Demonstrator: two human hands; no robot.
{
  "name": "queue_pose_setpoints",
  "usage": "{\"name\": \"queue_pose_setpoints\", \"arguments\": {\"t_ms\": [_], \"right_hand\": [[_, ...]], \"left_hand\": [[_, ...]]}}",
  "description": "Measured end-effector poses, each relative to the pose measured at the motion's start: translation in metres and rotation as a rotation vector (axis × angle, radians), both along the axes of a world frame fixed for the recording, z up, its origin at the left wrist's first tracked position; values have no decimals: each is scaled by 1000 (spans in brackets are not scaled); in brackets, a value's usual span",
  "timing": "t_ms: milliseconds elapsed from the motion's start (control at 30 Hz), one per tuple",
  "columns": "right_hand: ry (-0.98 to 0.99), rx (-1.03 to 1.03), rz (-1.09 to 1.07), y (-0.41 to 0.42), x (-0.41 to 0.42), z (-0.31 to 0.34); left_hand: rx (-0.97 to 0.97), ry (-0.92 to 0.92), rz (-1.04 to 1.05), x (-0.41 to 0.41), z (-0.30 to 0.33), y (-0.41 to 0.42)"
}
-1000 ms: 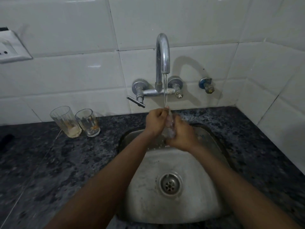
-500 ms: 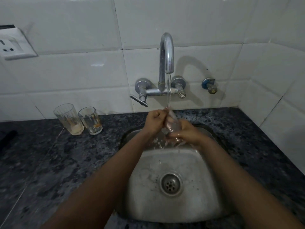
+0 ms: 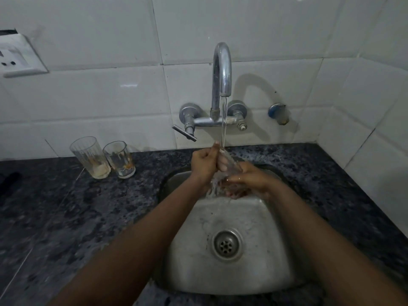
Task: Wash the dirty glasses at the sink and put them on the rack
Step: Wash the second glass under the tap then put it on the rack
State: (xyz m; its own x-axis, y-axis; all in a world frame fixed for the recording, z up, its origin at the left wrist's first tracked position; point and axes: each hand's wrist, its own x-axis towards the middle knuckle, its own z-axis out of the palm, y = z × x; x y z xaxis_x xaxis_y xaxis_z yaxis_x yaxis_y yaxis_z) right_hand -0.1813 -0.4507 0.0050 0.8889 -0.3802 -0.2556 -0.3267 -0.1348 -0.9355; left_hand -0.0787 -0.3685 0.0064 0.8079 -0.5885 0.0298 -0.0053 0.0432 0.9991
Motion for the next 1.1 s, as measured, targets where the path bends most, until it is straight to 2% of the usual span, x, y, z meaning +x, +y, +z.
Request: {"name": "queue_pose_setpoints", "arguments": {"t_ms": [33, 67, 200, 300, 367, 533, 633, 733, 933, 1033, 1100], "right_hand": [[0, 77, 1, -5, -1, -2], [-17, 50, -9, -9, -1, -5], [-83, -208, -139, -20, 9, -13], [-92, -374, -190, -20, 13, -18], [-144, -399, -226, -19, 18, -20], [-197, -405, -268, -10, 28, -21], [-213, -137, -225, -8, 25, -25], [-117, 85, -204, -1, 22, -32], [30, 603, -403, 9, 40, -50], [-26, 941, -481, 9, 46, -49], [-60, 1019, -506, 8, 49, -48]], "left_hand": [[-32, 8, -26, 0, -3, 1], [-58, 7, -45, -1, -3, 3], [-134, 112, -97, 3, 2, 7], [-190, 137, -28, 10, 7, 8], [-216, 186, 12, 16, 7, 9], [-179, 236, -55, 19, -1, 15], [-91, 219, -85, 22, -6, 17], [25, 203, -123, 24, -16, 17], [172, 145, -144, 11, -29, 17], [133, 182, -110, 1, -30, 10], [116, 76, -41, -5, -34, 6]]}}
